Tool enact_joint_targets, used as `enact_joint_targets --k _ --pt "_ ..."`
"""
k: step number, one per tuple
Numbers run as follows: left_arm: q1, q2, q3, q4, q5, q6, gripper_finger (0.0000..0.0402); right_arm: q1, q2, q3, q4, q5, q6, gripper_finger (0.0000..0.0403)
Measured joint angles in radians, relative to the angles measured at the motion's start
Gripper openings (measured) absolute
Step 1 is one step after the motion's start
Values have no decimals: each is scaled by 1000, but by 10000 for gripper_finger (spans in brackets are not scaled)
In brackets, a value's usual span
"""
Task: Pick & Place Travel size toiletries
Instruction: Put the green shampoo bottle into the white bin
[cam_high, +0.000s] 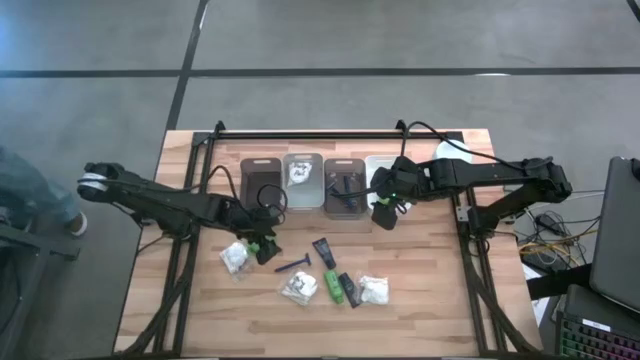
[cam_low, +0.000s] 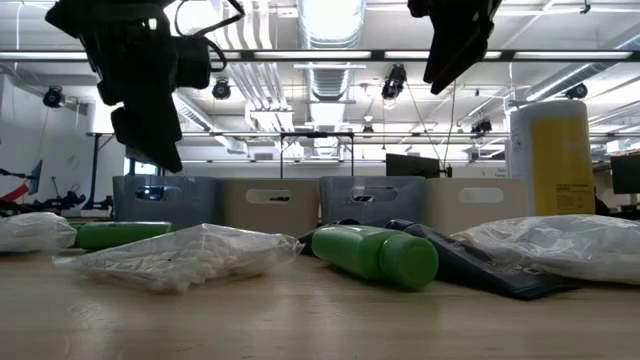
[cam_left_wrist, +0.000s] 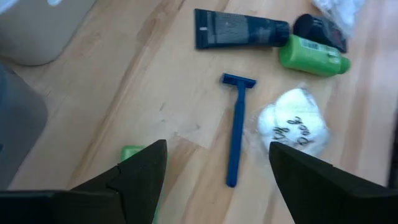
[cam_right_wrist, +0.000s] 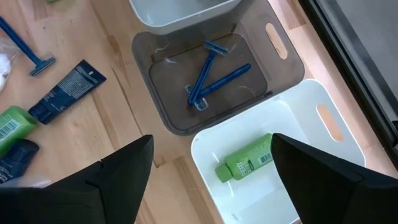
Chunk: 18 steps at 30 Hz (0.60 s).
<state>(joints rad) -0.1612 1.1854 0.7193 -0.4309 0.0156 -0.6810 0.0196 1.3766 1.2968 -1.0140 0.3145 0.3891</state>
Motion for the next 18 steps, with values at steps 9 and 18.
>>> enact_joint_targets --k 9,18 --pt "2 -77 40 7 -105 -42 287 -1 0 -14 7 2 -34 350" --pt "2 -92 55 11 -198 -163 287 -1 0 -94 52 -2 -128 341"
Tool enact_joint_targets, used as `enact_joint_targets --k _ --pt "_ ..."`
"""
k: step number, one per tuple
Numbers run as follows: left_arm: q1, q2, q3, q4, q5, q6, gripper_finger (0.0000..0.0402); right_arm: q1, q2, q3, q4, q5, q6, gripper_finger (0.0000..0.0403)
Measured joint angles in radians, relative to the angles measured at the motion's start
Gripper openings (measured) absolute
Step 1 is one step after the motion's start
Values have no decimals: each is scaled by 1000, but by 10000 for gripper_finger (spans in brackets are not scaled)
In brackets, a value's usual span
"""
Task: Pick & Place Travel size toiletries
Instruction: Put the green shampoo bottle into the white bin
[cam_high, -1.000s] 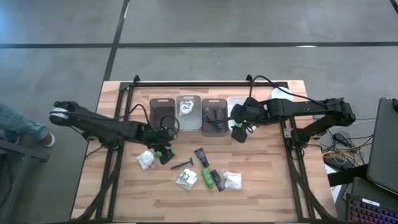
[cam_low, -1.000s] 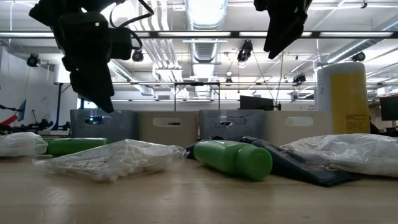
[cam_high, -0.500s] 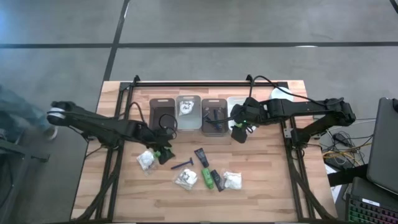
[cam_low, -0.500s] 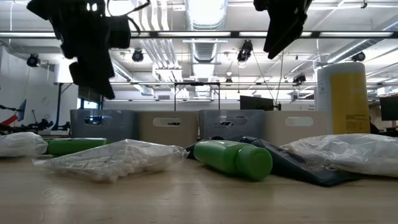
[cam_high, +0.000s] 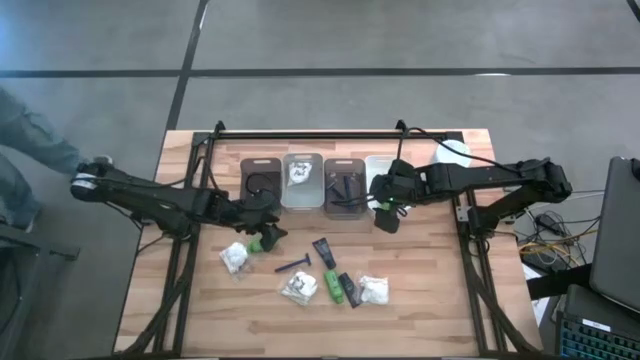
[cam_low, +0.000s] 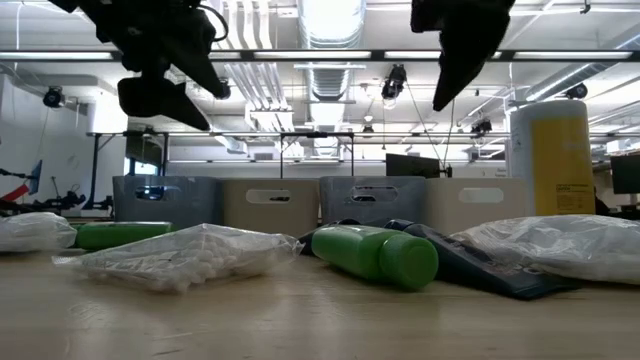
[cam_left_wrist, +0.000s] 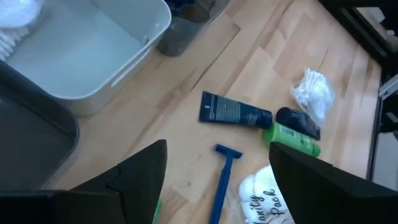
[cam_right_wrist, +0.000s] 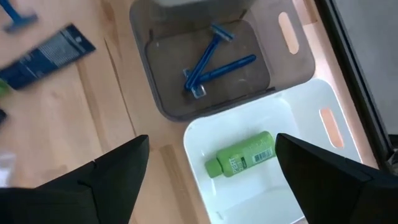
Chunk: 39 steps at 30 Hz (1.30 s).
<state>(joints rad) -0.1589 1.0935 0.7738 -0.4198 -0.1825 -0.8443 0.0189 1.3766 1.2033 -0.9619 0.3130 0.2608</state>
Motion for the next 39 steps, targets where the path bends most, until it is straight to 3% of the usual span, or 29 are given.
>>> enact_joint_targets --k 8,14,17,22,28,32,39 --pt "-3 0 -3 -14 115 -184 287 0 0 -134 180 -16 -123 314" --pt "-3 0 -6 -234 241 -307 287 -16 0 -181 240 -66 -40 294" --pt "-2 0 -9 -299 243 -210 287 -30 -1 -174 238 -77 3 285" --pt "-4 2 -9 -306 211 147 287 -54 18 -110 243 -79 94 276" --pt "-4 2 -9 -342 205 409 287 -60 61 -8 244 -35 198 270" --pt "-4 2 -32 -341 178 455 287 -61 80 37 242 -25 213 270" --pt "-6 11 -135 -283 174 367 287 -61 112 59 233 -25 238 292"
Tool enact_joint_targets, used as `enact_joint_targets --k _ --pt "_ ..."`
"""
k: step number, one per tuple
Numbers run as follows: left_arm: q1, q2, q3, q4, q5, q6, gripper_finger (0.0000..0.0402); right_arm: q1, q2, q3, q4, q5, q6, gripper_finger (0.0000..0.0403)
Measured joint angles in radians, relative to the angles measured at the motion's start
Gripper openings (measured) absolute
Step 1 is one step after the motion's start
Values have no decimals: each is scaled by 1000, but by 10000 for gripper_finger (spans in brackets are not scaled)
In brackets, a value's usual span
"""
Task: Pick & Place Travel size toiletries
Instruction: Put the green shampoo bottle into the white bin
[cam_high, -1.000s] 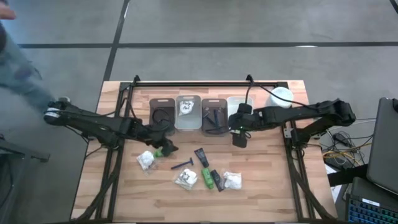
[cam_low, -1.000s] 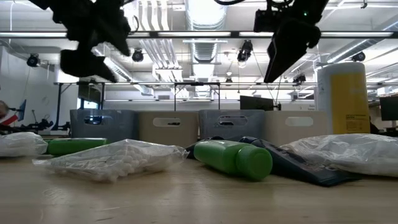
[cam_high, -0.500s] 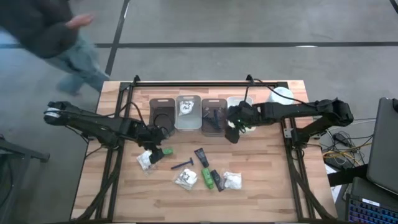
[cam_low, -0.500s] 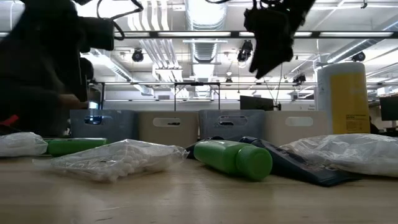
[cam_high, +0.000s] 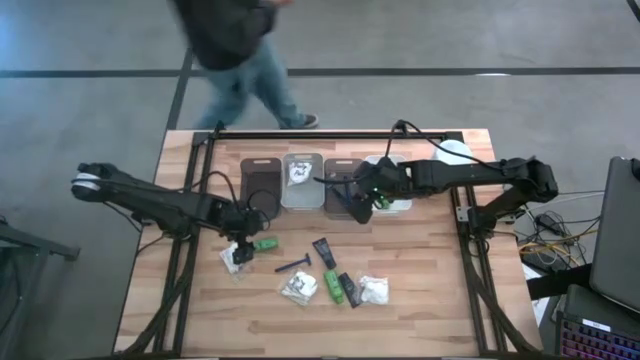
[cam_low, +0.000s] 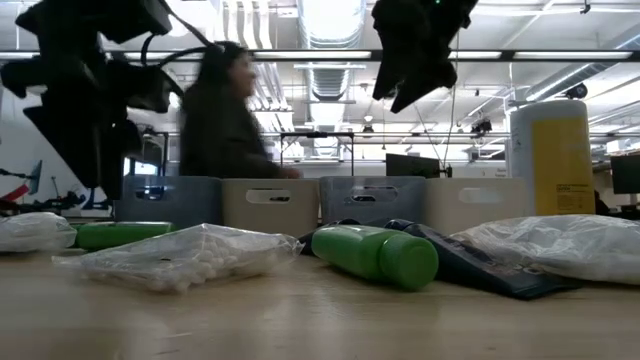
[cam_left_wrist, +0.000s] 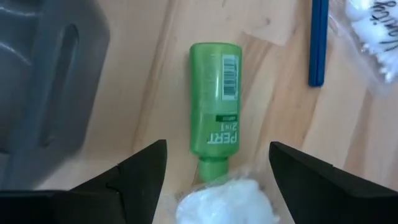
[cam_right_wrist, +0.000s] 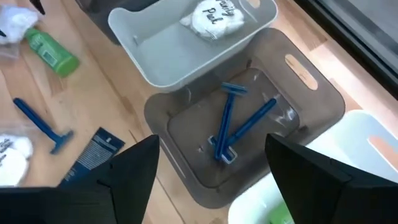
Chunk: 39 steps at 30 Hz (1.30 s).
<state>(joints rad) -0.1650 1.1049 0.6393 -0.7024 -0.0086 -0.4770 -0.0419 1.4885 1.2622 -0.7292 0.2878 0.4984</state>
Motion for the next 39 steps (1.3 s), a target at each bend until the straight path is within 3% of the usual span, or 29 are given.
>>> enact_joint_targets --k 18,30,39 --pt "-10 21 -178 344 -36 -22 287 0 1 -24 -87 -1 -25 343" --pt "-22 25 -159 316 -65 13 287 0 1 -24 -88 0 -53 351" --pt "-70 24 -36 210 -223 91 287 0 1 -24 -88 0 -53 328"
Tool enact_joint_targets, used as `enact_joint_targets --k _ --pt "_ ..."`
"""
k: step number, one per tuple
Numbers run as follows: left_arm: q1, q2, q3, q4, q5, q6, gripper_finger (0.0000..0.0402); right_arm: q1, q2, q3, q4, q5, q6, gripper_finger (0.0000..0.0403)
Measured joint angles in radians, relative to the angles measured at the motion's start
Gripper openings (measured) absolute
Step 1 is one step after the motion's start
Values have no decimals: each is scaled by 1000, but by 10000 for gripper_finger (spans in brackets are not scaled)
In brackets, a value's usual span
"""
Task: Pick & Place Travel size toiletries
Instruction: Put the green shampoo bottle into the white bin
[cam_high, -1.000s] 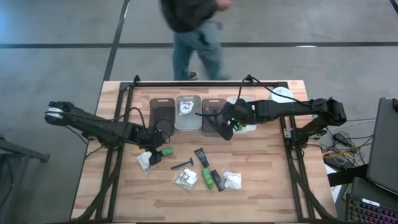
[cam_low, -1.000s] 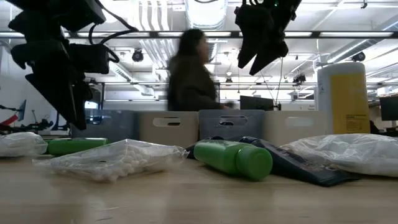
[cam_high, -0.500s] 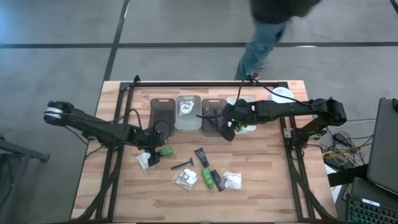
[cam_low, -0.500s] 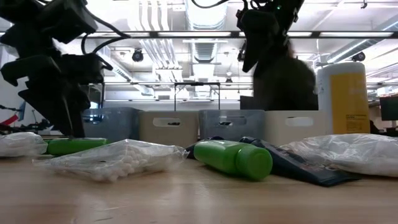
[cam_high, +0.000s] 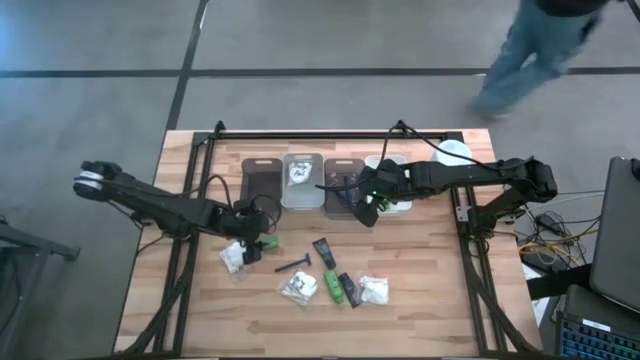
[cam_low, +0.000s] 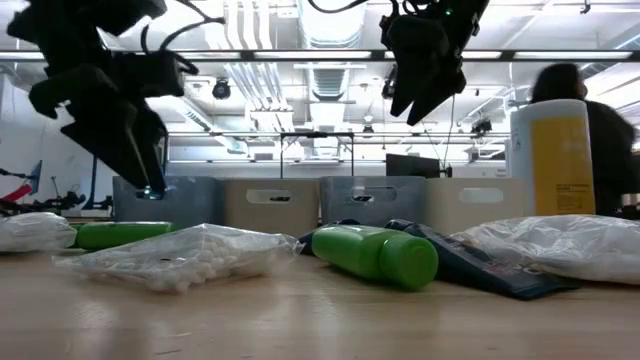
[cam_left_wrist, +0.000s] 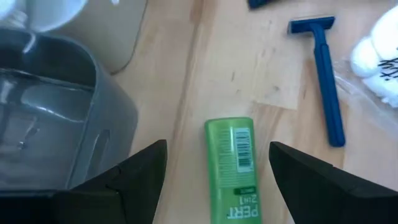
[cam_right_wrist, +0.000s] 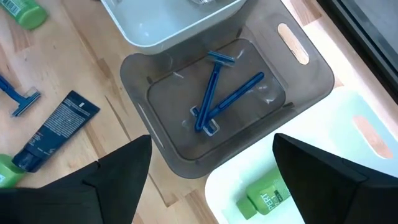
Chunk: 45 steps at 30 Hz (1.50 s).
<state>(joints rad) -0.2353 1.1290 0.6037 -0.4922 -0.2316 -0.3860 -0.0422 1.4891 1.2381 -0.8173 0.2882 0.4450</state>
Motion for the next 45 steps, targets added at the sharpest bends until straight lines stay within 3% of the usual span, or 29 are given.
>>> enact_joint_targets --k 11,18,30,36,45 --pt "-179 46 -16 -17 -142 -121 287 0 -1 -2 0 3 0 341" --pt "-181 155 -21 -13 -142 -179 287 0 -1 -5 0 2 0 354" --pt "-180 262 -33 25 -91 -245 284 0 -1 -6 0 2 0 323" --pt "-180 261 -34 43 -82 -247 237 0 -1 -6 4 3 -5 318" --pt "-180 251 -35 62 -70 -205 161 0 -1 -6 55 35 18 344"
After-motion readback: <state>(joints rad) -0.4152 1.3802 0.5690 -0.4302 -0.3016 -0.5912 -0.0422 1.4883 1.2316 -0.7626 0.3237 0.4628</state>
